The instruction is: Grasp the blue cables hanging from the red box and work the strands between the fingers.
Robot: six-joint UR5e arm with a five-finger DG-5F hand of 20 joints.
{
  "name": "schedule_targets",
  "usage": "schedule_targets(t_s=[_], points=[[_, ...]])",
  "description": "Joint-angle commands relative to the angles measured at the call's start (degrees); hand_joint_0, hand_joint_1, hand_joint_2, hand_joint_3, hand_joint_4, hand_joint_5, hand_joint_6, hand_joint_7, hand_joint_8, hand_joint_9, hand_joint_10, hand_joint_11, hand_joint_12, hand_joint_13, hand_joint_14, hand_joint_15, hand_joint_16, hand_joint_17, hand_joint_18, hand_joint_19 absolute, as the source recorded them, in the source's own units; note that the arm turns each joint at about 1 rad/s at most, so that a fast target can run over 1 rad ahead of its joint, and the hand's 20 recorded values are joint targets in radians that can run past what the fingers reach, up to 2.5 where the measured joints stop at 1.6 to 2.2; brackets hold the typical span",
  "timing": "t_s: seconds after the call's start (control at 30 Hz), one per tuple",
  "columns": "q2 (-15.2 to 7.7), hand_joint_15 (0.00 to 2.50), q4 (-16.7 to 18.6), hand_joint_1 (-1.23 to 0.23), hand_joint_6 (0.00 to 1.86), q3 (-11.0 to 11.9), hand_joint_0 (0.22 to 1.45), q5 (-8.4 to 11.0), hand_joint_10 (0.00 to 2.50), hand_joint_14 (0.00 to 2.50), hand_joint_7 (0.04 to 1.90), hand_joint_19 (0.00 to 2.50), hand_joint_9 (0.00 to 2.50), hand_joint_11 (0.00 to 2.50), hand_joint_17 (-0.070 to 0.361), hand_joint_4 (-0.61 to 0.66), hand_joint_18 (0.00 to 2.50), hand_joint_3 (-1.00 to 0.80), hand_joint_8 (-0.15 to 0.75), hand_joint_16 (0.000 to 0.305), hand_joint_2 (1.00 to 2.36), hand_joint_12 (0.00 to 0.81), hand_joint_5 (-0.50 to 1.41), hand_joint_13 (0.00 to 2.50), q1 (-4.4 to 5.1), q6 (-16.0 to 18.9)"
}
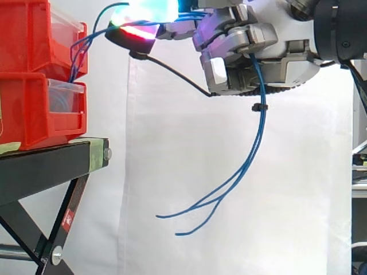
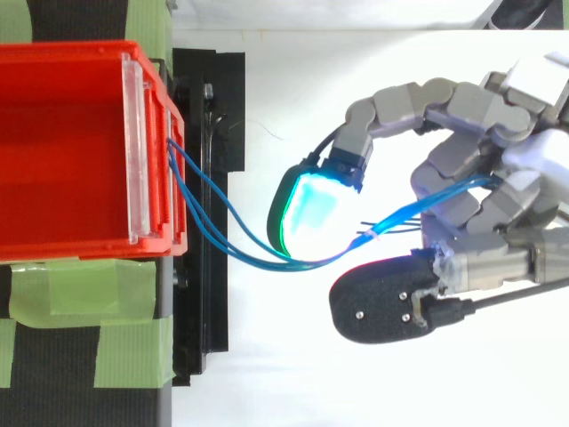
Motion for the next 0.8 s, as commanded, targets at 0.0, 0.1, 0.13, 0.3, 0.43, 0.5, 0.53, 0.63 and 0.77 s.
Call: schedule_targets(t_s=[0.0,0.1,0.13,0.3,0.43,0.5,0.53,0.63,0.77], points=[[0.0,1.41,-0.3,-0.7,0.38,-0.1,1.0,0.16,2.5,2.5,1.12,0.51,1.27,2.46,0.186,0.2,2.42,-0.32,0.492,0.248,1.02,0.646,0.26,1.79,0.42,-0.1],[0.0,1.41,-0.3,-0.68,0.31,-0.1,1.18,-0.01,2.5,2.5,1.16,0.51,1.27,2.46,0.186,0.18,2.42,-0.27,0.492,0.248,1.02,0.646,0.32,1.79,0.59,-0.2],[-0.1,1.41,-0.4,-0.68,0.38,0.0,1.23,0.16,2.5,2.5,1.15,0.51,1.27,2.46,0.186,0.16,2.42,-0.18,0.492,0.248,1.01,0.646,0.33,1.79,0.68,-0.2],[0.0,1.41,-0.8,-0.72,0.78,-0.1,1.09,0.16,2.5,2.5,0.99,0.51,1.27,2.46,0.186,0.19,2.42,-0.05,0.492,0.248,1.01,0.646,0.24,1.79,0.94,-0.2],[-0.1,1.41,-1.1,-0.72,0.75,-0.1,0.85,0.16,2.5,2.5,0.98,0.51,1.27,2.46,0.186,0.25,2.42,-0.36,0.492,0.248,1.01,0.646,0.21,1.79,1.29,-0.1],[-0.1,1.41,-1.1,-0.71,0.73,0.0,0.84,0.16,2.5,2.5,1.0,0.51,1.27,2.46,0.186,0.24,2.42,-0.44,0.492,0.248,1.01,0.646,0.21,1.79,1.29,-0.2],[-0.1,1.41,-1.1,-0.71,0.75,-0.1,0.87,0.16,2.5,2.5,1.0,0.51,1.27,2.46,0.186,0.22,2.42,-0.42,0.492,0.248,1.02,0.646,0.2,1.79,1.29,-0.2],[-0.1,1.41,-1.0,-0.73,0.87,-0.1,1.0,0.16,2.5,2.5,0.93,0.51,1.27,2.46,0.186,0.2,2.42,-0.29,0.492,0.248,1.02,0.646,0.14,1.79,1.29,-0.2],[-0.1,1.41,-1.1,-0.68,0.88,-0.1,1.16,0.16,2.5,2.5,0.92,0.51,1.27,2.46,0.186,0.19,2.42,-0.11,0.492,0.248,1.01,0.646,0.17,1.79,1.47,-0.6]])
